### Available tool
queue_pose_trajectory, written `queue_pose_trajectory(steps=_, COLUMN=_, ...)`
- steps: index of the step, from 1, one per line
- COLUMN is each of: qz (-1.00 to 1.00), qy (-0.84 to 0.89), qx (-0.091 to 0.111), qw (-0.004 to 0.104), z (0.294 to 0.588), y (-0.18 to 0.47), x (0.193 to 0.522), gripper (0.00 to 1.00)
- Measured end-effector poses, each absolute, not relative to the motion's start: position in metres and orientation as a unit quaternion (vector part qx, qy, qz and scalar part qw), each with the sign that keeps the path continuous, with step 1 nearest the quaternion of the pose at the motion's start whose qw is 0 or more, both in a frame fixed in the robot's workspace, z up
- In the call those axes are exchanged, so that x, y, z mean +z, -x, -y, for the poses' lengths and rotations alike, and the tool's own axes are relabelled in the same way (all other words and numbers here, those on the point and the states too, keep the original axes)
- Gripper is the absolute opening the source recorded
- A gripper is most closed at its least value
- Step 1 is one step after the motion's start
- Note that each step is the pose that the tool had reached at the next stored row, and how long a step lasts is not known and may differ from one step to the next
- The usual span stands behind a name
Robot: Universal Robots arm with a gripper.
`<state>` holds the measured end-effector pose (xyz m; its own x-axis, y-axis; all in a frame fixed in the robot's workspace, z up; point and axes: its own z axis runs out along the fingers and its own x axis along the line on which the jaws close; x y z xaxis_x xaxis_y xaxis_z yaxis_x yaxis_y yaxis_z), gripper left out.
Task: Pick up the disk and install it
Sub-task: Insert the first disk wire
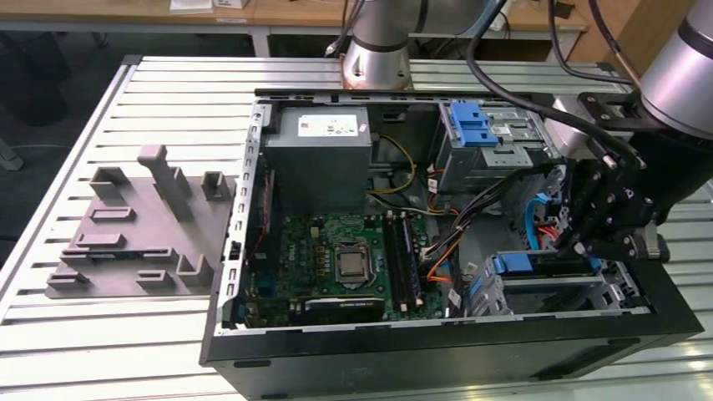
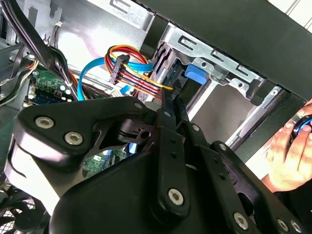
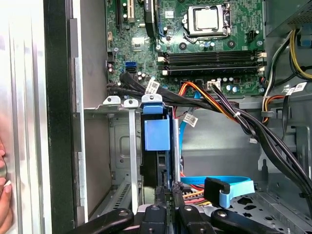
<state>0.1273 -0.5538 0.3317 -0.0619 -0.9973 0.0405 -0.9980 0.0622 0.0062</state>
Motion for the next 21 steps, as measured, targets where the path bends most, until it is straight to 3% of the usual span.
queue_pose_trajectory(steps=18, qz=0.729, qy=-0.684, qx=0.011, qw=0.016, z=0.5544, y=-0.1271, x=0.3272, gripper=0.16)
queue_pose_trajectory(steps=20, qz=0.729, qy=-0.684, qx=0.011, qw=0.016, z=0.5544, y=-0.127, x=0.3285, gripper=0.18)
queue_pose_trajectory(steps=21, qz=0.729, qy=-0.684, qx=0.011, qw=0.016, z=0.5544, y=-0.127, x=0.33, gripper=0.24)
